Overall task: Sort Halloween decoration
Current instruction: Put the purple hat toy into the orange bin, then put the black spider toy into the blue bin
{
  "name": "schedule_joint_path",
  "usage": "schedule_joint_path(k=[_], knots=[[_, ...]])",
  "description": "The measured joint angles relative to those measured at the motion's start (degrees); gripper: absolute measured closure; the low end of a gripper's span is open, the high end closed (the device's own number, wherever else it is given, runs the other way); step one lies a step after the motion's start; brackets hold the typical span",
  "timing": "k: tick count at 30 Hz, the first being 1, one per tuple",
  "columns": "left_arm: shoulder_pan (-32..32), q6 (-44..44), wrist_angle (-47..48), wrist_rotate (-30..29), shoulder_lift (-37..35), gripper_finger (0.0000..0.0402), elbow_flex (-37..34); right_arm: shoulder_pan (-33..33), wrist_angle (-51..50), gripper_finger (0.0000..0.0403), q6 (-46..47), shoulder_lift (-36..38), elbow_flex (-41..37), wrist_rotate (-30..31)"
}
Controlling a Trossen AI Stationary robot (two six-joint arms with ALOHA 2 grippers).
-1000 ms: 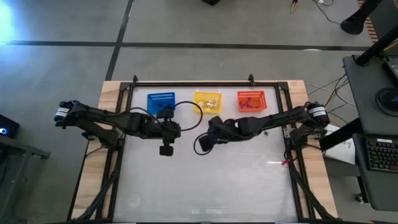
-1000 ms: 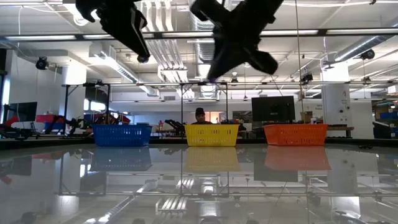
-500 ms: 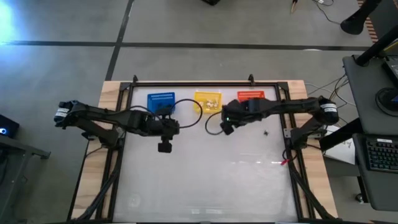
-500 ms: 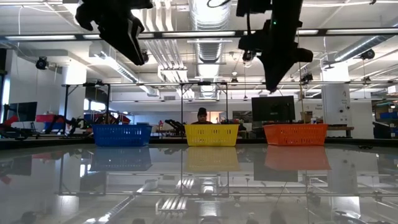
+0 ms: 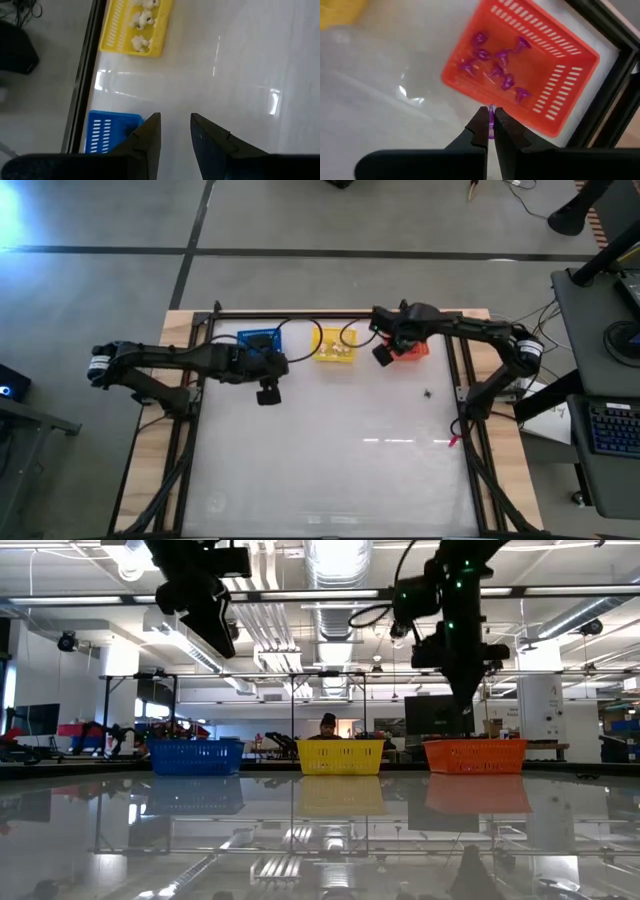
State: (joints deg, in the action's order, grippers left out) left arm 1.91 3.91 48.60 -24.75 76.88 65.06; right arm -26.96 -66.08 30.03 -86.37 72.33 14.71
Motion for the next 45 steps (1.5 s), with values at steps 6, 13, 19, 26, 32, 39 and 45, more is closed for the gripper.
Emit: schedule_joint_path(k=[6, 13, 19, 26, 32, 39, 45], knots=[[2.12, 0.1, -0.02, 0.0, 0.0, 0.0313, 0.0, -6.85, 0.94, 0.0394, -5.51, -0.02, -2.54, -1.43], [3.26, 0.07, -0.04, 0.0, 0.0, 0.0313, 0.0, -12.53, 6.33, 0.0394, -10.28, -0.04, -6.74, -2.52], [3.26, -1.02, -0.07, 0.02, 0.0, 0.0313, -0.02, -15.17, 12.57, 0.0394, -11.25, -0.07, -11.42, -5.74], [3.26, -1.43, 0.96, 0.02, 0.0, 0.0313, -0.04, -15.3, 16.49, 0.0385, -11.09, -0.07, -12.8, -5.71], [3.26, -0.68, 1.68, 0.03, 0.0, 0.0313, -0.04, -15.32, 16.56, 0.0332, -10.96, -0.07, -12.06, -5.57], [3.46, 0.03, 4.95, 0.04, 0.0, 0.0313, -0.04, -15.09, 9.73, 0.0275, -7.48, -0.07, -7.4, -6.37], [3.46, -0.22, 6.96, 0.05, -0.15, 0.0313, -0.04, -11.37, -3.38, 0.0245, -5.51, 1.17, -2.43, -7.16]])
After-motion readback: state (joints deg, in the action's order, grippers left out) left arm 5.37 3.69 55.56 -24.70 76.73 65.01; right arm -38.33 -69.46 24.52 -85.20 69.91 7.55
